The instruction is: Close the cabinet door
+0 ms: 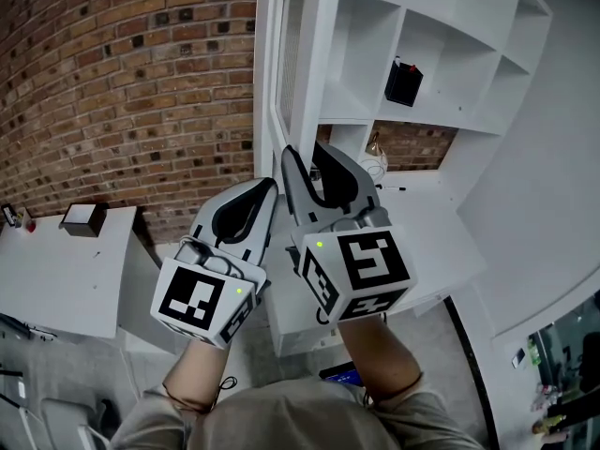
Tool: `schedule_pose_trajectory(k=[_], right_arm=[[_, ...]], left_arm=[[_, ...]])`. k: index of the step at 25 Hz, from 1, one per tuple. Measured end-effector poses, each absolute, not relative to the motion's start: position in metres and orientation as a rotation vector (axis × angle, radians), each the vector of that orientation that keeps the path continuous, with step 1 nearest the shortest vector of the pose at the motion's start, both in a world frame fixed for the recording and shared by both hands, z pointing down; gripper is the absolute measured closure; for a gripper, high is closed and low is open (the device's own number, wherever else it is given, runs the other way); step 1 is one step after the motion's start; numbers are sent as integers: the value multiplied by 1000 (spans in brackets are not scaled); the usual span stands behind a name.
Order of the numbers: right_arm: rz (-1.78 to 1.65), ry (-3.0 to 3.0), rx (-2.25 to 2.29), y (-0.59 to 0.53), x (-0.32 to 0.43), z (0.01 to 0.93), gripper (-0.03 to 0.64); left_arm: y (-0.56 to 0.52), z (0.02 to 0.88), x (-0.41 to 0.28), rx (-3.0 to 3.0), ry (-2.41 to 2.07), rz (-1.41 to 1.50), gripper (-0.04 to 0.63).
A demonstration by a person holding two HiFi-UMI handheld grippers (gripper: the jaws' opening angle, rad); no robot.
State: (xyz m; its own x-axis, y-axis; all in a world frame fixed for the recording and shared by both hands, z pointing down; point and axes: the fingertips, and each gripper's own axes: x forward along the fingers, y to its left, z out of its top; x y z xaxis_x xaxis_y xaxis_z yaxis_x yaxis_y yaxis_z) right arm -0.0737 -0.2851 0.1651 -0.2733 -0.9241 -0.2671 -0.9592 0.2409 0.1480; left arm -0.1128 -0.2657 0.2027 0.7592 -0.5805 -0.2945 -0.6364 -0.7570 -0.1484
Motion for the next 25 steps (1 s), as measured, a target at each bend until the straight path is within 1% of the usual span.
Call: schedule_pose_trajectory(k=[8, 18, 25], right_arm=[[406, 2334, -1859, -285, -41, 166, 518], [424, 2309, -1866, -292, 13, 164, 525], [422, 2368, -1794, -300, 47, 165, 523]], left_arm=[[-263, 203, -88, -2727, 901, 323, 588], [-274, 205, -33, -2734, 865, 313, 589], [-289, 205, 9, -2736, 880, 319, 588]])
